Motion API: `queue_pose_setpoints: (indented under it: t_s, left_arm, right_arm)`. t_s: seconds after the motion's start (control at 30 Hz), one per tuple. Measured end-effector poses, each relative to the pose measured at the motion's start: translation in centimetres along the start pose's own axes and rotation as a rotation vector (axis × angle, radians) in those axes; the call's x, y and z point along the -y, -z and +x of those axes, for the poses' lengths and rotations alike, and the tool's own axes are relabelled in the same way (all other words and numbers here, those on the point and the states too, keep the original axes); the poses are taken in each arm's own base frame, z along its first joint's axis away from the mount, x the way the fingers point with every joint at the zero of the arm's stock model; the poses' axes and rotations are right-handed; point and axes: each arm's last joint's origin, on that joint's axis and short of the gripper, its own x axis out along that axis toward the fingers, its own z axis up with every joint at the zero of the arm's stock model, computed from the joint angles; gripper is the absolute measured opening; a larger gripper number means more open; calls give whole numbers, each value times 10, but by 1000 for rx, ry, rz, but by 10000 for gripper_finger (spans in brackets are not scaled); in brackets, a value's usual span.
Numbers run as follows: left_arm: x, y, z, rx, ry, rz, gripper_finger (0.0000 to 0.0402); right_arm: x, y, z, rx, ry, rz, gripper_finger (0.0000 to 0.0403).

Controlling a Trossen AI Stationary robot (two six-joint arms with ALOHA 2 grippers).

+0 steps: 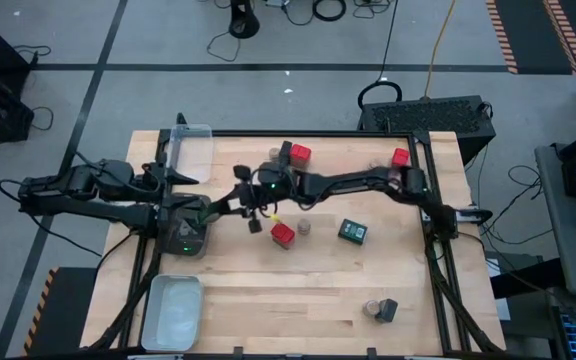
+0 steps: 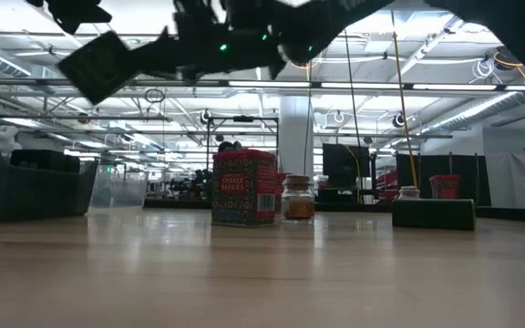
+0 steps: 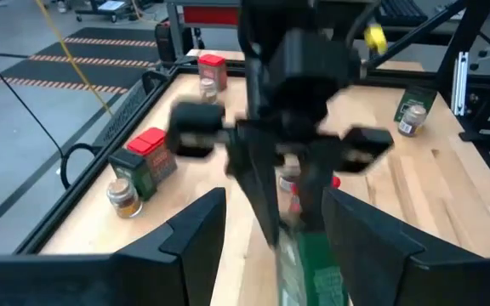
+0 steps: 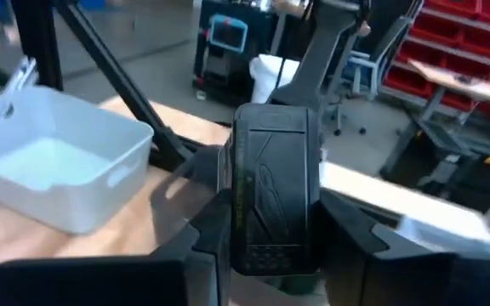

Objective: Sort spices by type
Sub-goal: Put the black seasoning can into the black bin

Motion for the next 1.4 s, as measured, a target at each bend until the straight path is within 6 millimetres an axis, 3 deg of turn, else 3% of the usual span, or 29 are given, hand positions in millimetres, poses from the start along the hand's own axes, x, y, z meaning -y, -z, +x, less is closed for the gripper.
queue_pose_setpoints:
  t_s: [0.2,0.37,0.63,0.8,1.4]
  left_arm:
    - [0,1,0,-7,-2,0,203]
    - [1,6,7,-95,-12,-11,203]
    - [3,9,20,-230,-28,-29,203]
    - [3,7,19,-243,-31,-32,203]
    - [13,13,69,-473,-16,12,203]
  right_arm:
    - [-13,24,23,56,-9,128,104]
    - [-16,24,36,8,-29,146,104]
    - [2,2,29,-150,152,72,104]
    - [11,-14,23,-274,154,96,104]
    - [2,-15,19,-397,119,181,104]
